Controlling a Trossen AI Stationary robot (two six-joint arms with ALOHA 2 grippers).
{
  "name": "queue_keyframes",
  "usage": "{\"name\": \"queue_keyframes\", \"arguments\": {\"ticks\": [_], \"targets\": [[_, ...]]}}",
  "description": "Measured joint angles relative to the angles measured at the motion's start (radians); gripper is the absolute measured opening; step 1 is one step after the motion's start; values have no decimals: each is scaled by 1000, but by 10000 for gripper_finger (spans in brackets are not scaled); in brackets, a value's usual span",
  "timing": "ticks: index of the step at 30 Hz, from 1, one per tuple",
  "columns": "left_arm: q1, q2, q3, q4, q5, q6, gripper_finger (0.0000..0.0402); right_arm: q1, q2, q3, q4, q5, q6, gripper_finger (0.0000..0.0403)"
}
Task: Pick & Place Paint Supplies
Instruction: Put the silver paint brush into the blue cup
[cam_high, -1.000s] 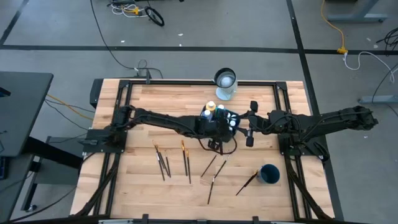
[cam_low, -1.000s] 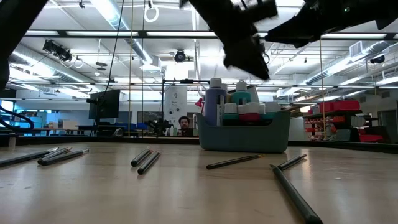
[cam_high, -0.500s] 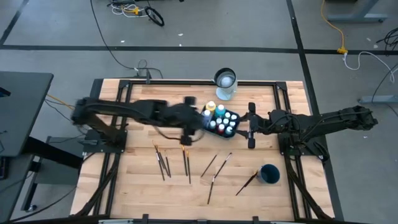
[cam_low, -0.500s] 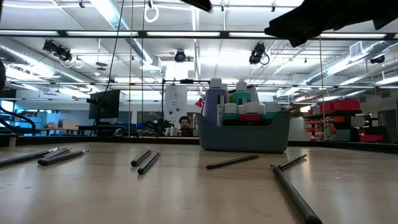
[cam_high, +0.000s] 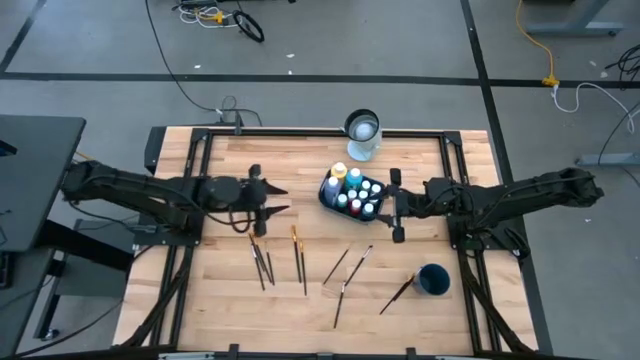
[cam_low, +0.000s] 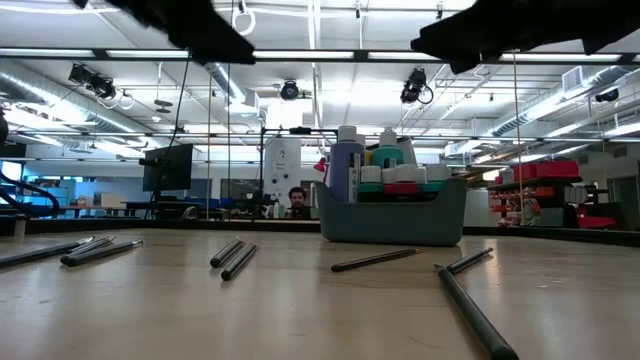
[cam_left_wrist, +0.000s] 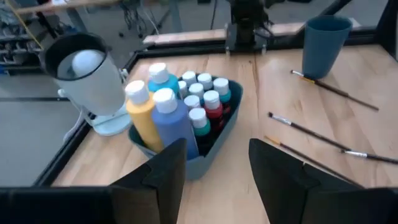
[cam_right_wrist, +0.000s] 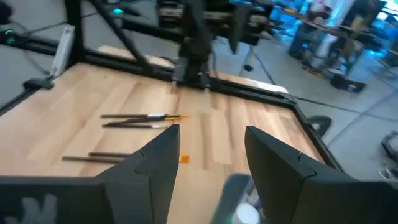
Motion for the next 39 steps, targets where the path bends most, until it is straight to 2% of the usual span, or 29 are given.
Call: {"name": "queue_keyframes", "arguments": {"ticks": [2, 5, 7, 9, 14, 20, 31, 39], "targets": [[0, -28, -71, 92, 9, -22, 183, 0, 40, 3, 50, -63, -18, 185], [0, -47, -142, 135, 9, -41, 183, 12, 96, 23, 125, -158, -21, 184], [0, -59, -172, 122, 4, -39, 183, 36, 134, 65, 118, -176, -13, 184], [0, -57, -180, 128, 1, -28, 183, 69, 176, 118, 74, -154, -18, 183], [0, -48, -179, 136, 4, 17, 183, 149, 321, 312, -173, -25, -63, 173], [0, -48, -181, 141, 1, 93, 183, 192, 470, 470, -531, 21, -76, 162], [0, -48, -180, 301, -1, 375, 183, 200, 597, 478, -927, 33, 112, 159], [1, -47, -179, 423, -9, 534, 183, 199, 706, 467, -942, 63, 35, 159]]}}
